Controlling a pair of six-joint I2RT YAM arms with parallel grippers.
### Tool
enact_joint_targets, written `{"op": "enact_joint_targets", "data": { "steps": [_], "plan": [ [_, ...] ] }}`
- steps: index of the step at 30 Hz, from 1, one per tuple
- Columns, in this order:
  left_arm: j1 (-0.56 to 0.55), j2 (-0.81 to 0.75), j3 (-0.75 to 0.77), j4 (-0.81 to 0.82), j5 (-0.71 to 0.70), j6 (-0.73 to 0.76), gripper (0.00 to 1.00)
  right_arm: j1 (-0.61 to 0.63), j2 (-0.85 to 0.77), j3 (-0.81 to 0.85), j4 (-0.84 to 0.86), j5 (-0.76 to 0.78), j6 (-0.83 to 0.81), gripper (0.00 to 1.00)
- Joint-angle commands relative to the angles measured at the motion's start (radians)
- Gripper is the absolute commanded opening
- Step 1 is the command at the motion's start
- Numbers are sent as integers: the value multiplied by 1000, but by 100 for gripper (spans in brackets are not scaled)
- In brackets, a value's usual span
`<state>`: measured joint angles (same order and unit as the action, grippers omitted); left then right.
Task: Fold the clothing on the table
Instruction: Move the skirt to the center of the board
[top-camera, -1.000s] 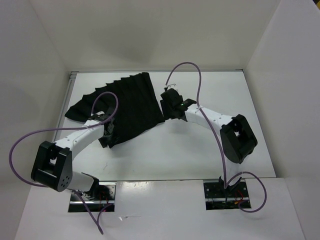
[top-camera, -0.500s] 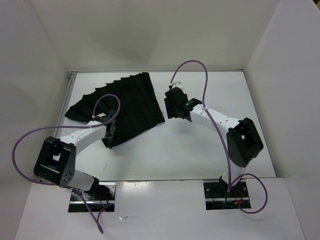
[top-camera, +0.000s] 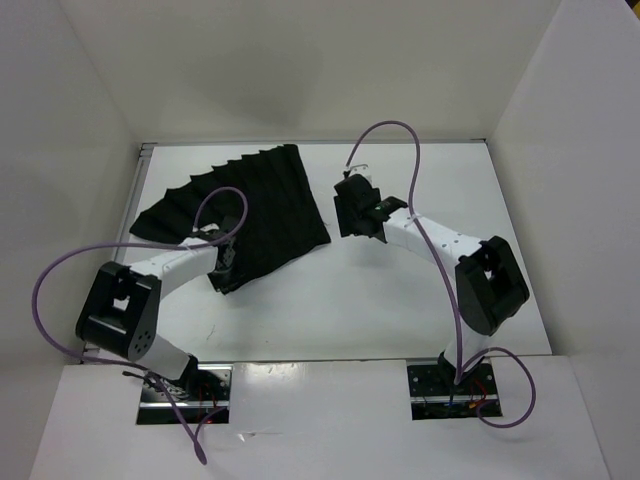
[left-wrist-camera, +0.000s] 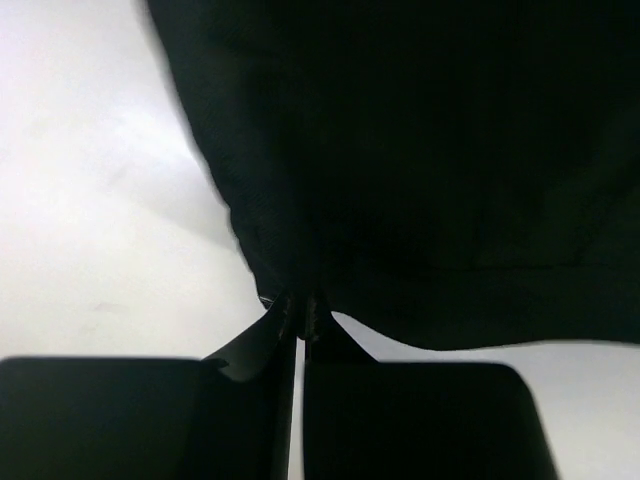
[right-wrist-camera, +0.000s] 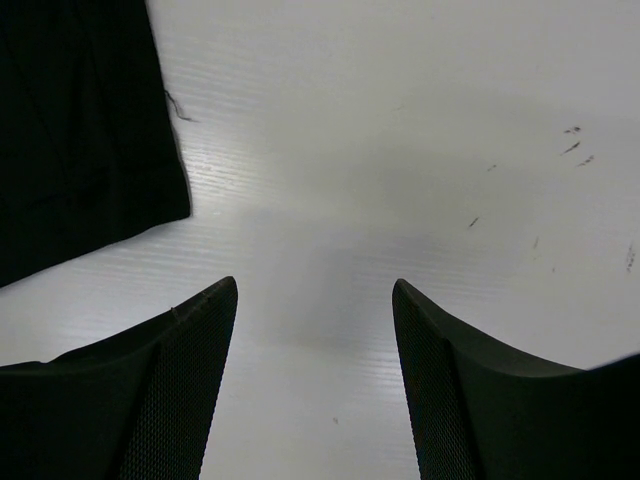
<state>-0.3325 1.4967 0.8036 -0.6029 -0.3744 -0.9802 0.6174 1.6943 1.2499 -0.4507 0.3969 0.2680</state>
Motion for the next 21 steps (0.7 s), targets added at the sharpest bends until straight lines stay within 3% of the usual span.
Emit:
{"op": "enact_joint_targets", "data": {
  "steps": [1, 6, 11, 14, 17, 21],
  "plan": [
    [-43, 83, 136, 117, 63, 127, 0, -13, -59, -3, 10, 63, 13, 69],
    [-123, 203, 421, 240, 210, 322, 0, -31, -68, -3, 1, 125, 46, 69],
    [-218, 264, 565, 319, 453, 417, 0, -42, -87, -3, -17, 204, 86, 69],
    [-278, 255, 580, 319, 502, 446, 0, -64, -97, -3, -26, 249, 120, 69],
    [-301, 202, 536, 278, 453, 448, 0, -91, -107, -12, -26, 260, 146, 69],
    [-301, 177, 455, 123, 231, 399, 0, -133, -98, -3, -26, 260, 168, 69]
  ]
}}
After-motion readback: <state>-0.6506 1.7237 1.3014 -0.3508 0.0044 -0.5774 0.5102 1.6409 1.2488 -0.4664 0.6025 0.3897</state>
